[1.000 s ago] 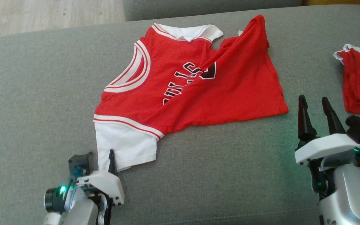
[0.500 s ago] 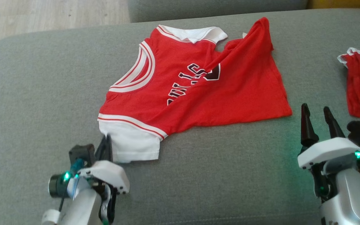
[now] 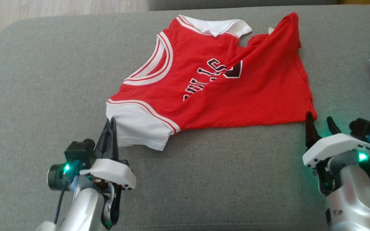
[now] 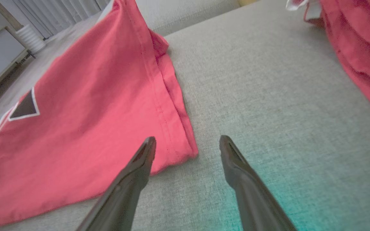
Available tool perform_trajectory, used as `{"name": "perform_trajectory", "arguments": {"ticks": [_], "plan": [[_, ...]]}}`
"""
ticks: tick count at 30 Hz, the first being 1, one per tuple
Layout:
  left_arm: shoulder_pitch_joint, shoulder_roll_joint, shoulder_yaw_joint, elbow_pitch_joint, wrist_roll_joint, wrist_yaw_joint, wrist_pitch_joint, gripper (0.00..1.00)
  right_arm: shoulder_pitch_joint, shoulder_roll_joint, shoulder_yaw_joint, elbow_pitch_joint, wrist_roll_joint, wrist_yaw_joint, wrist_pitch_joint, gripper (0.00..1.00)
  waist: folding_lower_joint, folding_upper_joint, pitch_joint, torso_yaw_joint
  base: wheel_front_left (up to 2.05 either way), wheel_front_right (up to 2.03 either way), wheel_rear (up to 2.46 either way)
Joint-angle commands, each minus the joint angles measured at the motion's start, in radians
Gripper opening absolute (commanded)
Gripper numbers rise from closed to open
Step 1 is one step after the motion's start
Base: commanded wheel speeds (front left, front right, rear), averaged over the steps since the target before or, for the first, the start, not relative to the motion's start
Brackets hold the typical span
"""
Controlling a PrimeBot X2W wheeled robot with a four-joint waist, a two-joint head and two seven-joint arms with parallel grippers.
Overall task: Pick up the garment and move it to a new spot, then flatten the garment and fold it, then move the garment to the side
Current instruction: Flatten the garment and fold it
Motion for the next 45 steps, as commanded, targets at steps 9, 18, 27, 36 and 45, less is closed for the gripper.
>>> {"name": "perform_trajectory", "arguments": {"ticks": [9,18,27,36,45], "plan": [[-0.034,0.004,0.019,-0.057,0.007,-0.008,-0.012,0.0,-0.128,-0.002,-0.002,0.183,-0.055,-0.001,-0.042,1.0,0.0,0.0,0.031,0.017,0.0,0.0,0.0],[-0.033,0.004,0.024,-0.053,0.004,-0.005,-0.012,0.0,-0.184,-0.002,0.109,0.287,0.037,-0.001,-0.111,0.0,0.0,0.0,0.025,0.0,0.0,0.0,0.0],[-0.04,0.004,0.116,-0.129,-0.059,-0.031,-0.012,0.0,-0.2,-0.002,0.212,0.174,0.141,-0.001,-0.225,0.0,0.0,0.0,-0.031,-0.052,0.0,0.0,0.0],[-0.173,0.005,0.292,-0.232,-0.163,-0.104,-0.012,0.0,-0.192,-0.067,0.302,-0.167,0.197,-0.001,-0.207,0.0,0.0,0.0,-0.117,-0.101,0.0,0.0,0.0],[-0.381,0.004,0.345,-0.387,-0.188,-0.134,-0.012,0.0,-0.256,-0.121,0.307,-0.472,0.173,-0.001,-0.006,0.0,0.0,0.0,-0.2,-0.13,0.0,0.0,0.0]]}}
